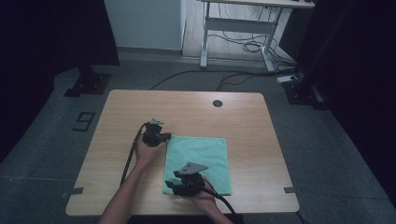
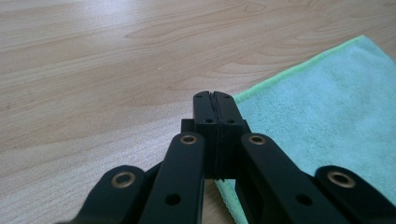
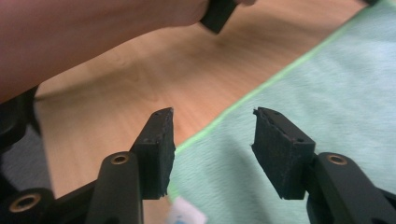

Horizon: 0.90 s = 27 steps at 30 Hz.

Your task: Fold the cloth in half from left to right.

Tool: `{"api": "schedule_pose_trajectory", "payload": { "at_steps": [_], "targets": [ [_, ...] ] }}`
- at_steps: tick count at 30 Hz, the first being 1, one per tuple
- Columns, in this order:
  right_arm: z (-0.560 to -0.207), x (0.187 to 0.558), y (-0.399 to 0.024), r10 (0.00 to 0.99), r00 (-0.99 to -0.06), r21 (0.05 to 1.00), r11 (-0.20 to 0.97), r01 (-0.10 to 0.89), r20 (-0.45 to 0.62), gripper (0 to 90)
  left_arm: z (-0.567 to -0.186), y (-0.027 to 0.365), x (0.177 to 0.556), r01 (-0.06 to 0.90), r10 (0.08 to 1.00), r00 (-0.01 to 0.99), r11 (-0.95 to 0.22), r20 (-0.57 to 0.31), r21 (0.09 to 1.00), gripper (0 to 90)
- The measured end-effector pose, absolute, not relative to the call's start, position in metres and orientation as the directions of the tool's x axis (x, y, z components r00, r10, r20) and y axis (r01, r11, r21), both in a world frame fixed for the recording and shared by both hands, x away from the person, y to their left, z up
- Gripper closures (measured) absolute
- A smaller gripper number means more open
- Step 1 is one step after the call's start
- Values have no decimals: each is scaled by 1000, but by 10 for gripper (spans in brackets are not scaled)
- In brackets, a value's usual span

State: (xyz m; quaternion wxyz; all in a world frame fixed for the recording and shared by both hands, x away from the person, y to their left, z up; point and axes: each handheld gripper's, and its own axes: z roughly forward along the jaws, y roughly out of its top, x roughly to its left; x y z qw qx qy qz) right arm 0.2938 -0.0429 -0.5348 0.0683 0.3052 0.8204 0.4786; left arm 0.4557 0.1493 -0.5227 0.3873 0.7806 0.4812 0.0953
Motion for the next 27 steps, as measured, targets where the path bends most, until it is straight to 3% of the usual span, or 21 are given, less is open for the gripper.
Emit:
{"api": "schedule_pose_trajectory", "payload": {
  "at_steps": [8, 17, 27],
  "targets": [
    [-542, 287, -28, 494, -846, 810, 403, 426, 199, 584, -520, 149, 454, 670, 826, 520, -238, -216, 703, 900],
    [-549, 272, -17, 485, -868, 776, 507, 376, 104, 595, -520, 147, 453, 674, 833, 513, -242, -207, 699, 899],
    [-551, 270, -20, 514, -857, 783, 512, 353, 50, 871, -517, 144, 451, 668, 835, 510, -234, -205, 706, 900]
  ]
}}
